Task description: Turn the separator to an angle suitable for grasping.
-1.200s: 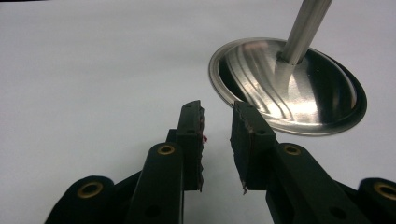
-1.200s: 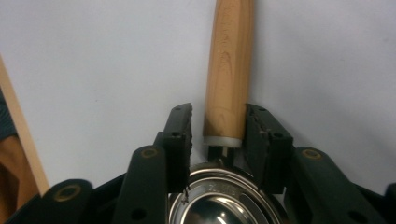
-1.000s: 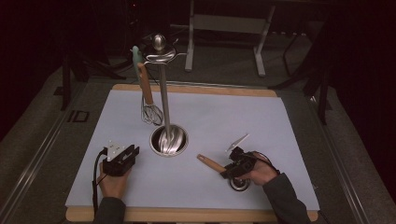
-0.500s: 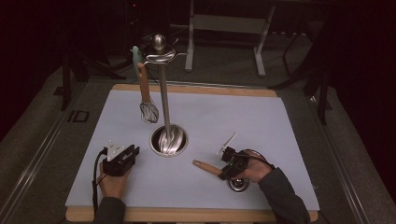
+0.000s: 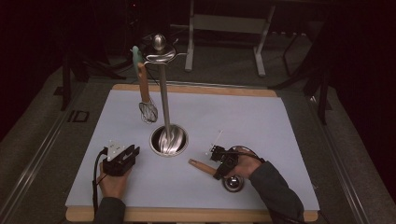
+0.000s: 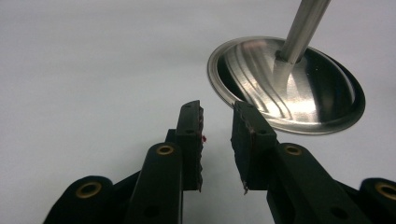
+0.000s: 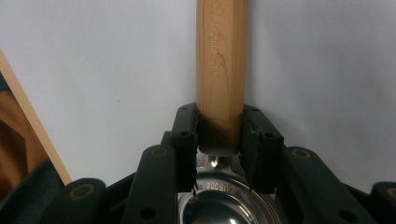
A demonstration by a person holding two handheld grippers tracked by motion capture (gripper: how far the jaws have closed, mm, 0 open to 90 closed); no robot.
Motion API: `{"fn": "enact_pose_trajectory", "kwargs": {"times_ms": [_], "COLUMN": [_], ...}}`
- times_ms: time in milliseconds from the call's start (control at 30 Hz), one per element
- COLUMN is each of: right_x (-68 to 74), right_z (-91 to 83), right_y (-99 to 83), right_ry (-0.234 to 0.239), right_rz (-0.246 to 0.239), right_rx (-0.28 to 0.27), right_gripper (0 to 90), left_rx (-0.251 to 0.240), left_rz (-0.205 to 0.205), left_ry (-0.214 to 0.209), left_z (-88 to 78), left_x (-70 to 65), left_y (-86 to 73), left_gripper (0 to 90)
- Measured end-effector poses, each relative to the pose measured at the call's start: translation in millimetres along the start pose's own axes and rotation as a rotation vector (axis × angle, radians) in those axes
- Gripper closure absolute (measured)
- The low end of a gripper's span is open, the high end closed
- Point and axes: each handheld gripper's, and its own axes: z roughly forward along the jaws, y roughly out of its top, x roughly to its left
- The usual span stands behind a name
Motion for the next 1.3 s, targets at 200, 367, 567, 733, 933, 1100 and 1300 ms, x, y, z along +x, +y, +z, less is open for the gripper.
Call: {"fn": "enact_pose_trajectory", "kwargs": {"times_ms": [200,367,567,733,933,1100,1300], "right_x": [-0.3,1.0,0.4,2.8,5.0,6.1,10.6], "right_z": [0.1,-0.3,-5.0,-12.2,-22.6,-31.0,-39.4], "right_y": [-1.1,-3.0,-4.4,-5.1,-7.0,-10.4,-12.0], "right_ry": [-0.002,-0.01,-0.001,-0.026,-0.062,-0.102,-0.119], "right_rz": [-0.014,-0.012,-0.003,0.013,0.047,0.086,0.083], "right_rx": [-0.02,-0.05,-0.128,-0.212,-0.326,-0.42,-0.511], "right_gripper": [70.3,70.7,70.7,70.9,71.0,71.0,71.0], "left_rx": [0.004,0.003,0.001,0.001,0.001,0.003,0.002], "left_rz": [0.001,-0.003,-0.003,-0.004,-0.003,-0.005,-0.005], "left_ry": [0.0,-0.001,-0.003,-0.004,-0.003,-0.005,-0.005], "left_z": [0.3,0.3,0.2,0.1,0.2,0.2,0.3], "left_x": [0.0,0.1,0.3,0.4,0.4,0.7,0.7], "left_y": [0.1,0.1,0.1,0.0,0.0,0.1,0.1], "left_gripper": [73.2,73.2,73.1,73.2,73.1,73.1,73.0]}}
